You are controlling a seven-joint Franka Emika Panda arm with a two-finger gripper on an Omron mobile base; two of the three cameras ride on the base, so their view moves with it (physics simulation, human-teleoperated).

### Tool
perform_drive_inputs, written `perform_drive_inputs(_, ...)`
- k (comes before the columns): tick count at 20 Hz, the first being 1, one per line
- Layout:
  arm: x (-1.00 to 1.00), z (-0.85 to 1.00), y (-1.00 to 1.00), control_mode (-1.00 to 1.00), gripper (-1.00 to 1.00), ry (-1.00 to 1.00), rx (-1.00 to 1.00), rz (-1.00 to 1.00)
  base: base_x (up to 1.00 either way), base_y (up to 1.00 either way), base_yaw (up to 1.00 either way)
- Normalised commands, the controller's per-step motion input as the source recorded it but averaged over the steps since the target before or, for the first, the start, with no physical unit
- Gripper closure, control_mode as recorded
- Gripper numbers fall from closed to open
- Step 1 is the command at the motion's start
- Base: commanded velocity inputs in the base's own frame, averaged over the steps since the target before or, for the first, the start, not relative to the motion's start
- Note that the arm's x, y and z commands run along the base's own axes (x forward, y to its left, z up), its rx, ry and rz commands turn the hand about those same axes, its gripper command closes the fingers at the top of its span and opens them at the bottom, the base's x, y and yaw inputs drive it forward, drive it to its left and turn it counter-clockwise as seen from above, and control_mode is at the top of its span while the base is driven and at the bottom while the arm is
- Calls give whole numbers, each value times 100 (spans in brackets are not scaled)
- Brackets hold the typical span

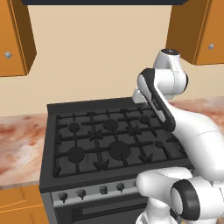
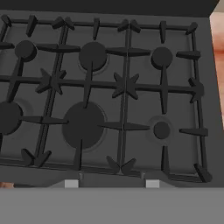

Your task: Navigate to the toaster oven.

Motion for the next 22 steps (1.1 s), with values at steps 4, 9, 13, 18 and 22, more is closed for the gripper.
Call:
perform_drive_inputs(4,-43,0,0,-100,-100,0,0,0,0,0,0)
perform_drive_inputs(9,-100,0,0,-100,-100,-3,0,0,0,0,0)
perform_drive_inputs(13,-96,16,3,-100,-100,-24,0,0,0,0,0)
perform_drive_inputs(18,-87,48,0,-100,-100,-37,0,0,0,0,0)
perform_drive_inputs(22,-85,40,-5,-100,-100,-32,0,0,0,0,0)
